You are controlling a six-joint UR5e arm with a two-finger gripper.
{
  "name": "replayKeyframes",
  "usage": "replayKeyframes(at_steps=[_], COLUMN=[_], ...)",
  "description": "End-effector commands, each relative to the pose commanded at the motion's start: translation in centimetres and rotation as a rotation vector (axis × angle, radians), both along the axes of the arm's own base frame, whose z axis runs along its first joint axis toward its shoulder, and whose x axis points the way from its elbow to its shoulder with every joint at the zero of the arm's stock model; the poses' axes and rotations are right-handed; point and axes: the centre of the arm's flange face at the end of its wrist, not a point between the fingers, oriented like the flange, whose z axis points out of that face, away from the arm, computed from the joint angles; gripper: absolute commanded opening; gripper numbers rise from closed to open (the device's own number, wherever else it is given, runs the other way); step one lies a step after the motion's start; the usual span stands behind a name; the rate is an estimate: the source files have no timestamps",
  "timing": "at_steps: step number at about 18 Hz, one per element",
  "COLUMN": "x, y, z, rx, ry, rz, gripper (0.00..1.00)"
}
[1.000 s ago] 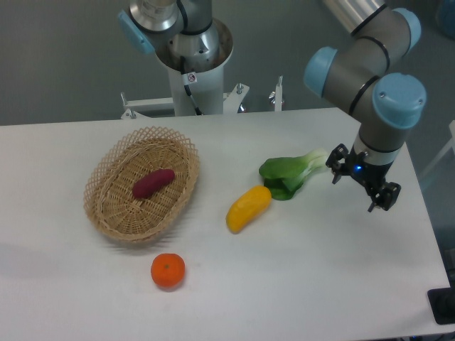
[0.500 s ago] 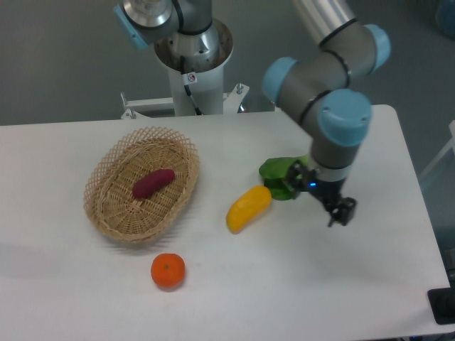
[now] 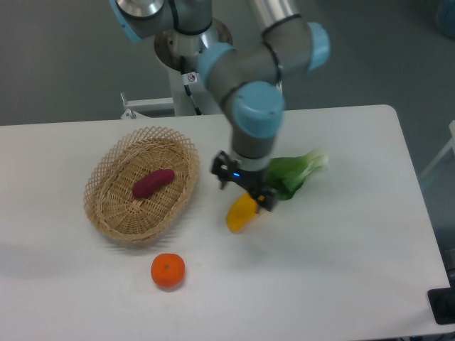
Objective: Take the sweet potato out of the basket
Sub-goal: 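Lower the gripper into the basket over the purple sweet potato, then close the gripper on the purple sweet potato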
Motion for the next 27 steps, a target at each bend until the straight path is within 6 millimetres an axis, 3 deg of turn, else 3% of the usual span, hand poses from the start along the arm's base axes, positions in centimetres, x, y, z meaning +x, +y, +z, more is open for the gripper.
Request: replayKeyframes(at_steps=[4, 8, 11, 15, 18, 25, 27], x=[6.7, 11.3, 12.6, 14.1, 14.1, 14.3, 14.3], y=[0.4, 1.1, 1.5, 1.6, 1.9, 2.1, 2.1], z=[-1.6, -3.2, -4.3, -8.0, -9.8, -11.0, -11.2], rx=[-0.034, -0.064, -0.069, -0.093, -0.066, -0.089, -0.096], ry=[-0.027, -0.037, -0.039, -0.046, -0.017, -0.019, -0.014], rz=[-0.048, 0.013, -0.005, -0.034, -0.039, -0.047, -0.042], gripper=[1.00, 1.00, 1.00, 1.00, 1.00, 1.00, 0.89])
